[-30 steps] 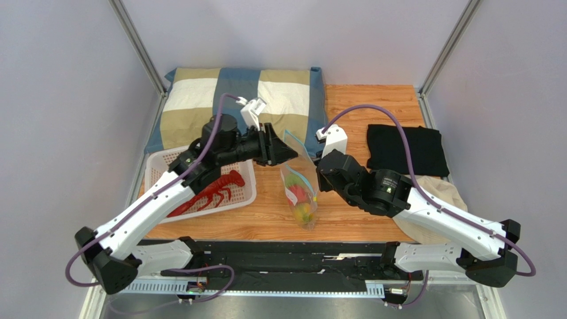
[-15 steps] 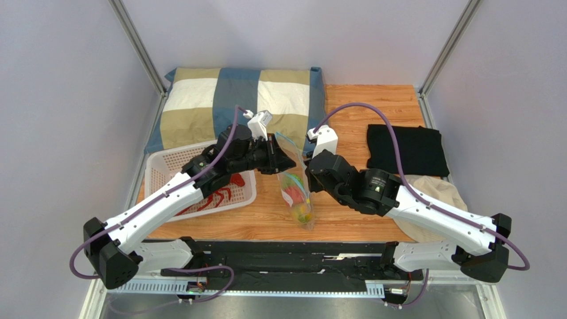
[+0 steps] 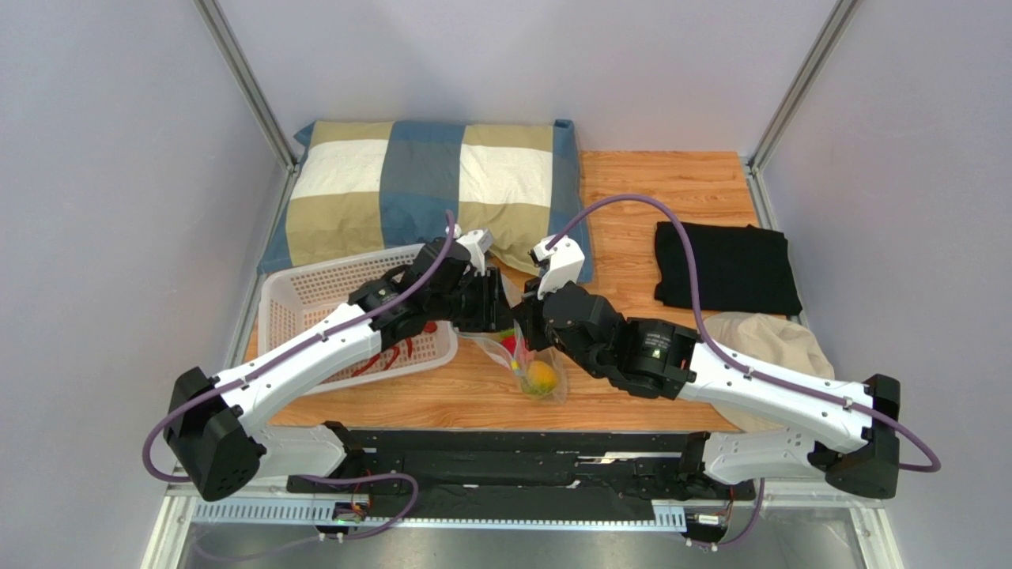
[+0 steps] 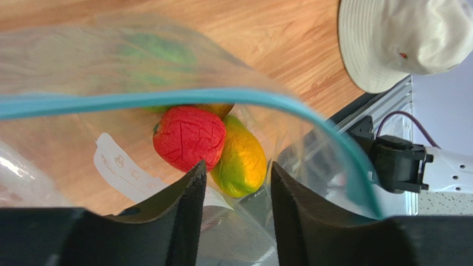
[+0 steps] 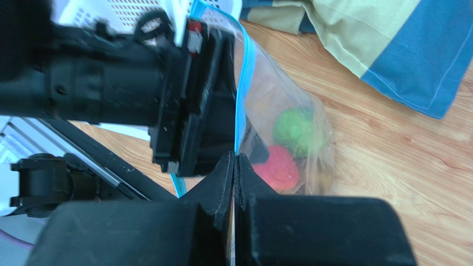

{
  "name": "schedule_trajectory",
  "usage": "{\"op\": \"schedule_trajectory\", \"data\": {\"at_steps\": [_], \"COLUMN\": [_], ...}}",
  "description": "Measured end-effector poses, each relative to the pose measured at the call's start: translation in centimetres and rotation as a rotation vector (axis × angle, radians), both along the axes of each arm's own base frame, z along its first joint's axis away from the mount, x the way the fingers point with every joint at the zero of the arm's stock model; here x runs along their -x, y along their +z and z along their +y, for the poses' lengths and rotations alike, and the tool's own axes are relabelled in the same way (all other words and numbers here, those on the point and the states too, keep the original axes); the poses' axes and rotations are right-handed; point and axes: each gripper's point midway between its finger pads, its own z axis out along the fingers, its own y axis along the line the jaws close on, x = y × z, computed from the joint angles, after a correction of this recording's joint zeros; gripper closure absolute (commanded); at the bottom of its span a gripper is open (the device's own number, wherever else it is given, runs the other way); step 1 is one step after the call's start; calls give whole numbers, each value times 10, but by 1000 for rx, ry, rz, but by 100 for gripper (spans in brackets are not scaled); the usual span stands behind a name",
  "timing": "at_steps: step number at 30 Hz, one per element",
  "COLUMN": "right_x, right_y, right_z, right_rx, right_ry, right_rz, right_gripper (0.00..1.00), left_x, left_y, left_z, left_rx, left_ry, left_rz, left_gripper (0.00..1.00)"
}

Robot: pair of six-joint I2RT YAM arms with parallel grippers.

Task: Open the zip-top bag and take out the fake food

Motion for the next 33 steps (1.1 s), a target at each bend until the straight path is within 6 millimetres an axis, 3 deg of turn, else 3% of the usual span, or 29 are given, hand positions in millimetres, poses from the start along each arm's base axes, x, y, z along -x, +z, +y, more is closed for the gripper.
{"op": "schedule_trajectory", "data": {"at_steps": [4, 8, 12, 21, 29, 33], "right_x": [-1, 1, 5, 12, 19, 21], "right_y": [-1, -18, -24, -40, -60, -65], "right_z": [5, 1, -2, -8, -27, -35], "right_rx": [-26, -9, -24, -50, -8, 0], "right_ry": [3, 1, -1, -23, -34, -37], "right_rz": [-7, 12, 37, 92, 120, 121], "right_gripper": [100, 100, 100, 100, 100, 100], "left_x": [12, 26, 25, 17, 21, 22], "left_y": [-21, -55, -81, -108, -148, -154], "left_z": [5, 10, 10, -11, -11, -20], "left_rx": [-20, -31, -57, -52, -145, -148], "left_ry": [-30, -57, -62, -85, -95, -114], "left_rz": [32, 83, 106, 85, 143, 151], "left_gripper": [35, 26, 25, 20, 15, 19]}}
